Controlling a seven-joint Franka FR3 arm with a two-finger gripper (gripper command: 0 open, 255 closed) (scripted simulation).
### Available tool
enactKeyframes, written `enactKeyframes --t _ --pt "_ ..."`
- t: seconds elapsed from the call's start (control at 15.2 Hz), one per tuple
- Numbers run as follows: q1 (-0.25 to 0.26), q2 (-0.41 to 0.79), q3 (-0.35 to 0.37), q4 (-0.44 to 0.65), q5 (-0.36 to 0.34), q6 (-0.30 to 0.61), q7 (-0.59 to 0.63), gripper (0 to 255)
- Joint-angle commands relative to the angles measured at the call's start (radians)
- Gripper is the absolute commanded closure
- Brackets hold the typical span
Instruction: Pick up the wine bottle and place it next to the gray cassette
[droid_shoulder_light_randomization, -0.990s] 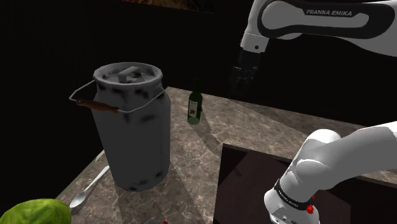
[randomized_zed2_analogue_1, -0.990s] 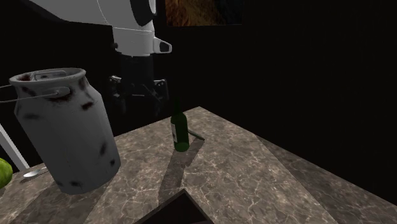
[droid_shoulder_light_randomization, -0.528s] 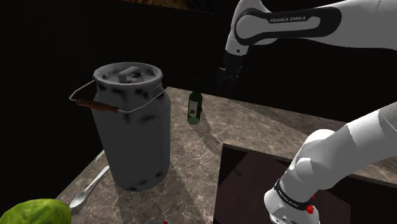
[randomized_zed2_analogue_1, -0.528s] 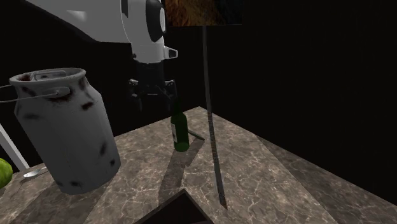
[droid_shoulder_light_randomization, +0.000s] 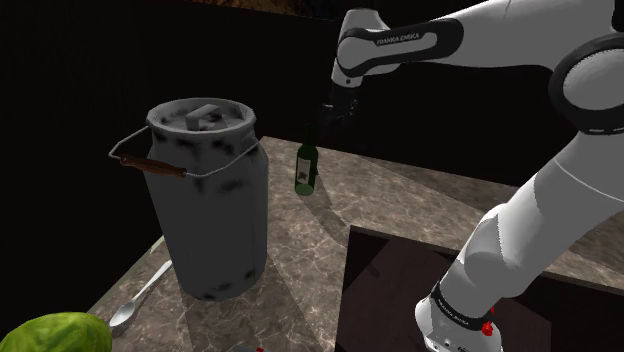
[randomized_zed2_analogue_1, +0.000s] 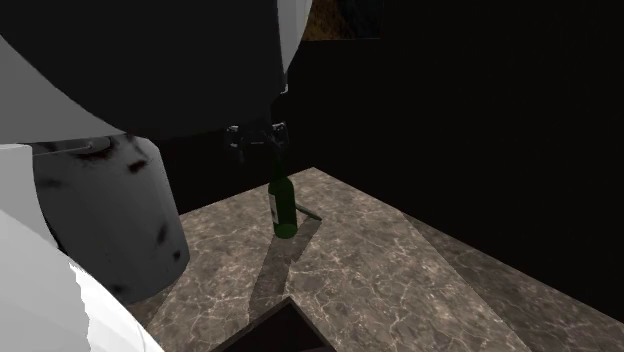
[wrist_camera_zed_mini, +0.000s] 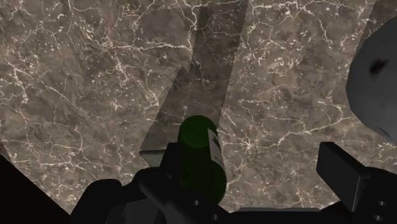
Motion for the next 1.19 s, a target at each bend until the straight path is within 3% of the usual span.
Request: enactKeyframes --t 0.0,0.59,1.12 --pt "-0.002 0.073 -0.004 0.055 -0.007 0.03 -0.008 0" --pt "-0.019 0.379 -0.017 0.369 -0.023 0.072 -0.041 0" --pt "-0.024 0.415 -0.018 0.317 -0.019 0.16 -0.043 0"
